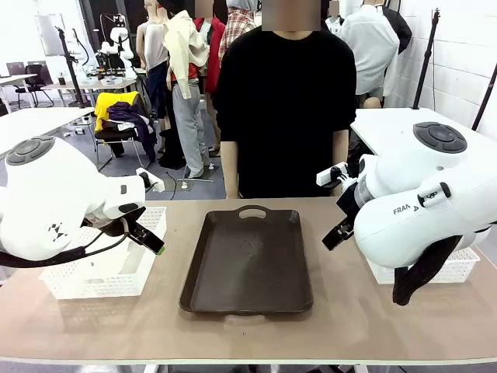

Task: Prepare the laboratory tools.
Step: Pick up the Big flask that the person points to.

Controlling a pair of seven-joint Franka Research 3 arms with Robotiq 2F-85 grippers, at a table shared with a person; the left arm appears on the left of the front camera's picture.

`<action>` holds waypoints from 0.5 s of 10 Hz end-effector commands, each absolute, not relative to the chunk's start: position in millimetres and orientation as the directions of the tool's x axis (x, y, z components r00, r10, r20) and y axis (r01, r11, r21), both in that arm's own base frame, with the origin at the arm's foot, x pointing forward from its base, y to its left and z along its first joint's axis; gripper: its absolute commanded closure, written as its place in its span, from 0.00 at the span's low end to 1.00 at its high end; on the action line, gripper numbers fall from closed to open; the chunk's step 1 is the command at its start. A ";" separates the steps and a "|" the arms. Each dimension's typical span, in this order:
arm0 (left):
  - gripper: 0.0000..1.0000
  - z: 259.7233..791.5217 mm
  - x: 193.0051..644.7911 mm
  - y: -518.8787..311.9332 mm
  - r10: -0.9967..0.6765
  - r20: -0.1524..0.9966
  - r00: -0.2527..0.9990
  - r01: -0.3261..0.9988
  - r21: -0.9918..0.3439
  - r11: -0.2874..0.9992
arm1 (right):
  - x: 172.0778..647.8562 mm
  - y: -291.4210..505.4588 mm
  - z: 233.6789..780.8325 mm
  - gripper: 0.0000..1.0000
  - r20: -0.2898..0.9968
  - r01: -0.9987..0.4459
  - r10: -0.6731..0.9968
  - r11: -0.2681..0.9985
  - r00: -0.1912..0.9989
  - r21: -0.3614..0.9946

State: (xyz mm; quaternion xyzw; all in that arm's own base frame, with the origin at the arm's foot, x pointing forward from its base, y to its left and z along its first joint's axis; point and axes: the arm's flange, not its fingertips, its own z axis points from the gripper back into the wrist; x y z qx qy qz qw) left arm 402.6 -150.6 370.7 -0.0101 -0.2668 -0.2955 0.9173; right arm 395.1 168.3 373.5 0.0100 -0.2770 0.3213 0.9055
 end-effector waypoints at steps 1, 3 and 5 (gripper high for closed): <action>0.00 371.0 402.6 -150.6 -0.537 0.496 0.683 0.547 0.139 0.825 | 395.1 168.3 373.5 0.00 0.508 -0.587 0.576 0.793 0.640 -0.160; 0.00 371.0 402.6 -150.6 -0.537 0.496 0.683 0.547 0.139 0.825 | 395.1 168.3 373.5 0.00 0.508 -0.587 0.576 0.793 0.640 -0.160; 0.00 371.0 402.6 -150.6 -0.537 0.496 0.683 0.547 0.139 0.825 | 395.1 168.3 373.5 0.00 0.508 -0.587 0.576 0.793 0.640 -0.160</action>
